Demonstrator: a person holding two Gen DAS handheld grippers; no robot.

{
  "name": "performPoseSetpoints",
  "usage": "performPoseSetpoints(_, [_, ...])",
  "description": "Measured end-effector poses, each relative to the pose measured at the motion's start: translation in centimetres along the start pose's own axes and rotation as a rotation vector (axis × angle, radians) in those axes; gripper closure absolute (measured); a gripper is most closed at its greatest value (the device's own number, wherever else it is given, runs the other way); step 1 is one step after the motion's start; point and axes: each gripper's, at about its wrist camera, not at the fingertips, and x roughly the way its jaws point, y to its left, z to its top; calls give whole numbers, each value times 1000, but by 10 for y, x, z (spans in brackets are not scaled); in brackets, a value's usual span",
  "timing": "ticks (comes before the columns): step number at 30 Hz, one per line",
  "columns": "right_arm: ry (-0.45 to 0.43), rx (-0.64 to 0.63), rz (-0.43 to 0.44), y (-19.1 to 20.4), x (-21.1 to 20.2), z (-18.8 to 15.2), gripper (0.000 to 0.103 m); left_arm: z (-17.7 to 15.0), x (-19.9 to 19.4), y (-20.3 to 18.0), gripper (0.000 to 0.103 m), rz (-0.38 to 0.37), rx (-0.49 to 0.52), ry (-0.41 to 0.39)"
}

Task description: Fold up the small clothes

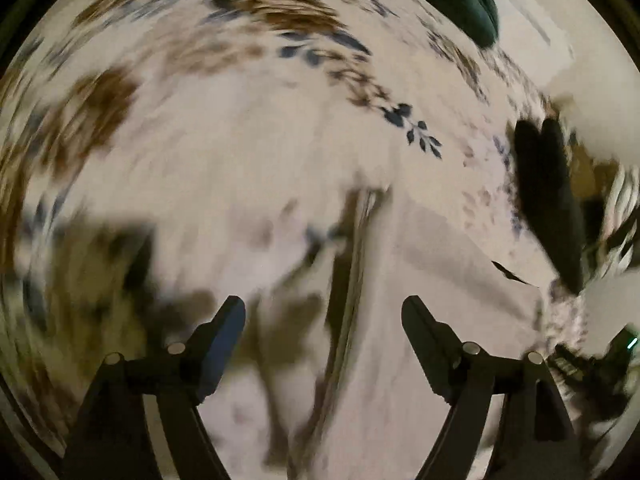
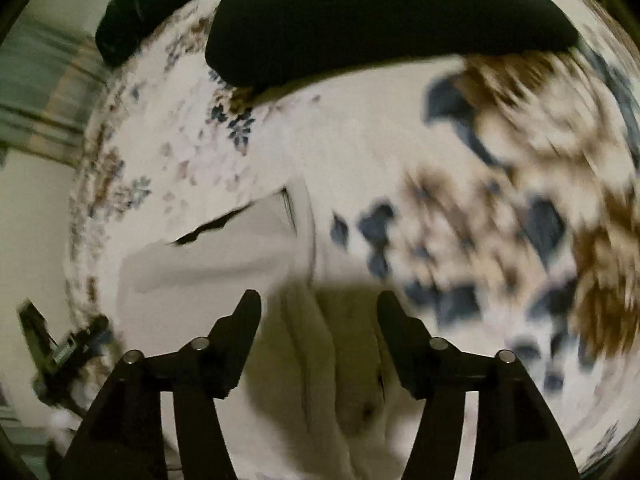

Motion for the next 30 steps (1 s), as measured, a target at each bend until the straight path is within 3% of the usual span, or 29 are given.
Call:
performPoseSetpoints(4, [46, 191, 122, -37, -4, -58, 12, -58, -12, 20, 23, -64, -136, 60])
performPoseSetpoints(7, [99, 330, 228, -57, 15, -102, 11, -96, 2, 19, 23, -101, -227, 102])
performPoseSetpoints(11, [80, 439, 364, -68, 51, -136, 11, -125, 30, 18, 23, -177, -365, 117])
performPoseSetpoints(17, [-62, 418, 372, -50, 71, -142, 12, -138, 54, 17, 23, -185, -484, 58])
performPoseSetpoints(20, [-122, 445, 414, -40, 70, -143, 21, -131, 60, 18, 23, -183, -525, 44])
performPoseSetpoints(23, [-179, 470, 490, -29, 71, -143, 35, -126, 58, 10, 23, -168, -512, 45])
performPoseSetpoints(26, [-223, 470, 500, -18, 77, -140, 35, -126, 58, 10, 23, -168, -495, 55])
performPoseSetpoints(30, [-281, 560, 507, -21, 97, -141, 36, -122, 63, 11, 22, -171, -461, 88])
